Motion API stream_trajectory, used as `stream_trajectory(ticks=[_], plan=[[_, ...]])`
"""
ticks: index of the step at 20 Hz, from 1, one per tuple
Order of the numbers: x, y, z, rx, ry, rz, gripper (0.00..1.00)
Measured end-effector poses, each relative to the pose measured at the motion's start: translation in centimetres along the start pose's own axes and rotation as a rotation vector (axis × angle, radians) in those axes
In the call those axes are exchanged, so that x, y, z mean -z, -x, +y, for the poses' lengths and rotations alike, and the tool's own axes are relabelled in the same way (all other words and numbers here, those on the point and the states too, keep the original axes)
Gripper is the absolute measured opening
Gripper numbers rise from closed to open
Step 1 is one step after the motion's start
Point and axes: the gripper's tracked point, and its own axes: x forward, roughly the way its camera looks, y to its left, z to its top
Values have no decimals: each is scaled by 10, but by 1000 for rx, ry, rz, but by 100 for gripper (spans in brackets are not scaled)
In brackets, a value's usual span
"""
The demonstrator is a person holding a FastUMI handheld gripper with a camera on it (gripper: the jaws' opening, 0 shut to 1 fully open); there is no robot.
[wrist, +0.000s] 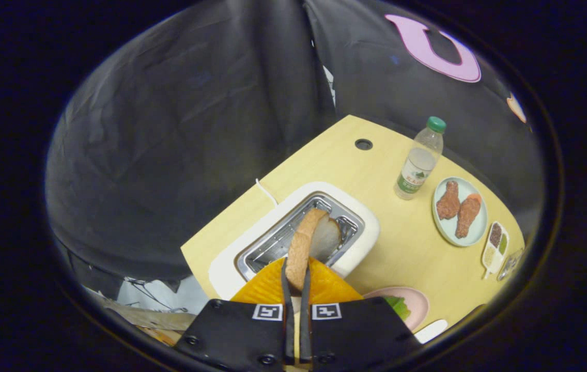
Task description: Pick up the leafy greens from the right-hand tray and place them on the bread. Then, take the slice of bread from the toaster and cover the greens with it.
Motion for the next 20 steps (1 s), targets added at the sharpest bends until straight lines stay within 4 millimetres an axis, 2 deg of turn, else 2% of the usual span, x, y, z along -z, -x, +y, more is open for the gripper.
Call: stream_trajectory(ticks=[6, 11, 14, 20], plan=[[-16, 42, -8, -39, -52, -106, 7], [-25, 74, -27, -46, -134, -199, 6], [-19, 85, -45, -36, -158, -226, 6], [8, 102, -67, -39, -251, -245, 6]])
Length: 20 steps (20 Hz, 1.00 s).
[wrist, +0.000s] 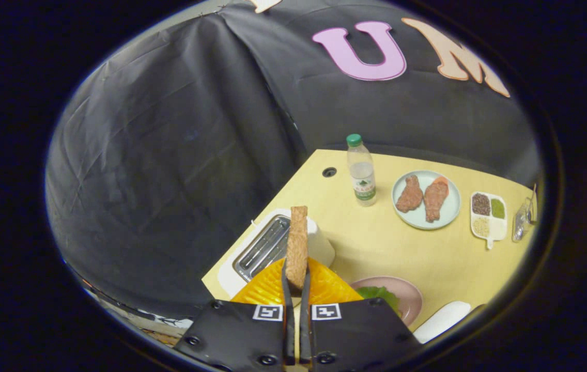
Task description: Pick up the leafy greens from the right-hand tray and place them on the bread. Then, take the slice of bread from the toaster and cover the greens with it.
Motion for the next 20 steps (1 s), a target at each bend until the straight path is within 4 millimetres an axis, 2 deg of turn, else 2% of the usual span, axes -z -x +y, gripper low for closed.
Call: stream_trajectory(ticks=[4, 13, 20], plan=[[23, 3, -27, 14, -65, -2, 6], [84, -8, -79, 46, -234, -1, 7], [119, -16, -94, 28, -265, 9, 8]])
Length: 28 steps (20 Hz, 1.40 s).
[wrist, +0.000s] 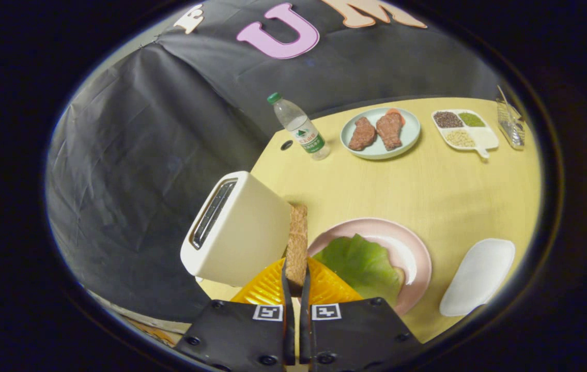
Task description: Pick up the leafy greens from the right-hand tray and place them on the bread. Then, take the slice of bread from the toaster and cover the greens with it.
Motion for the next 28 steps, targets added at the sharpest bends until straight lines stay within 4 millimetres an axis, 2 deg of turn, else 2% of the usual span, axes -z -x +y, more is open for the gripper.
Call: stream_trajectory(ticks=[8, 11, 14, 22, 28], plan=[[25, -4, -48, 57, -98, 32, 9], [41, -2, -66, 78, -111, 63, 10], [49, -2, -77, 90, -122, 80, 10], [68, 5, -96, 132, -73, 137, 46], [59, 26, -103, 144, -52, 96, 99]])
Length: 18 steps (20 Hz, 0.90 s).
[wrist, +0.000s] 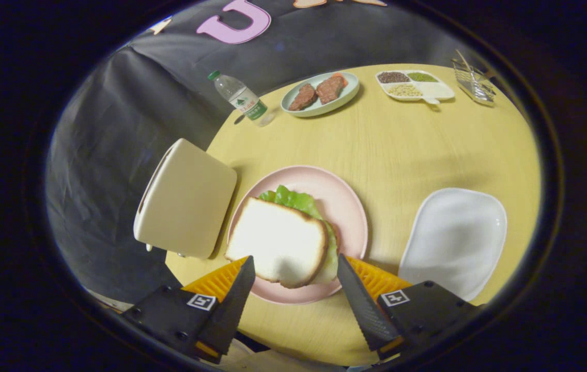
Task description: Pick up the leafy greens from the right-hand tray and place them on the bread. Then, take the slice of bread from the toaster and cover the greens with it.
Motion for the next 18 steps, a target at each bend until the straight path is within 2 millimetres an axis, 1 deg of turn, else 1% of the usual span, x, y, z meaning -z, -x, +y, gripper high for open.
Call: stream_trajectory(ticks=[1, 4, 7, 10, 16, 18], plan=[[-2, 5, -2, 0, 6, -18, 100], [-21, 26, -5, 2, 41, -101, 100], [-49, 48, -9, 35, 104, -229, 100], [-76, 77, -14, 82, 171, -358, 100], [-106, 128, -18, 171, 279, -529, 100], [-113, 141, -17, 190, 309, -570, 100]])
